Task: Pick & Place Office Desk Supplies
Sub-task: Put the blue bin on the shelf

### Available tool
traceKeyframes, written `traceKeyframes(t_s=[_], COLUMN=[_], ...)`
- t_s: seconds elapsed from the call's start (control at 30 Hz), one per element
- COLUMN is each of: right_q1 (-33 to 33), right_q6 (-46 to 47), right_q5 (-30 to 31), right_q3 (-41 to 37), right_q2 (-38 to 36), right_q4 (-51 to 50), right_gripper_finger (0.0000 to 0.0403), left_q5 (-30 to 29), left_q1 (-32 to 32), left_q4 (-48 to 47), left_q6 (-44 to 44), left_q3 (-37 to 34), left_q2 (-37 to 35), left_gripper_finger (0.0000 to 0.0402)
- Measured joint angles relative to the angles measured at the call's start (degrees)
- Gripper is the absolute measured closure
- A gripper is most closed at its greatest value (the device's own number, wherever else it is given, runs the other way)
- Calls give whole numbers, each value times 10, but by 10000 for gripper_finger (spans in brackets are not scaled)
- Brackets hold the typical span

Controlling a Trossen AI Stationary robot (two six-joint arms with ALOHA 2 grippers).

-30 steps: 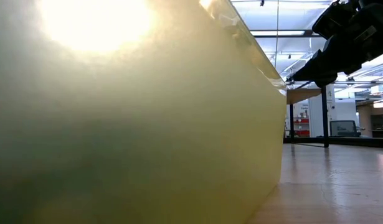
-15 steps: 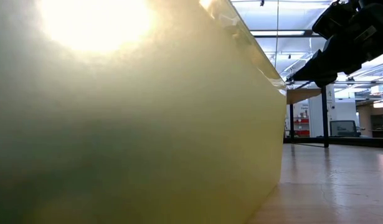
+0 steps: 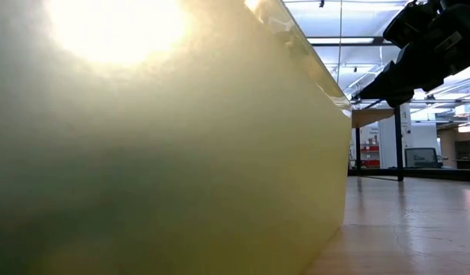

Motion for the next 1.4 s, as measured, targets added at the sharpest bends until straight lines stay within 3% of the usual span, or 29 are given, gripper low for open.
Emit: traceKeyframes(t_s=[0.47, 1.03, 1.4], right_q1=[0, 0, 0], right_q6=[0, 0, 0], right_q5=[0, 0, 0], right_q3=[0, 0, 0], right_q2=[0, 0, 0], right_q4=[0, 0, 0], right_gripper_finger=[351, 351, 351], left_q5=[26, 10, -14], left_q1=[0, 0, 3], left_q4=[41, 42, 16], left_q6=[-2, -2, -2], left_q3=[-47, -47, -46], left_q2=[0, 0, 0], left_gripper_finger=[246, 389, 394])
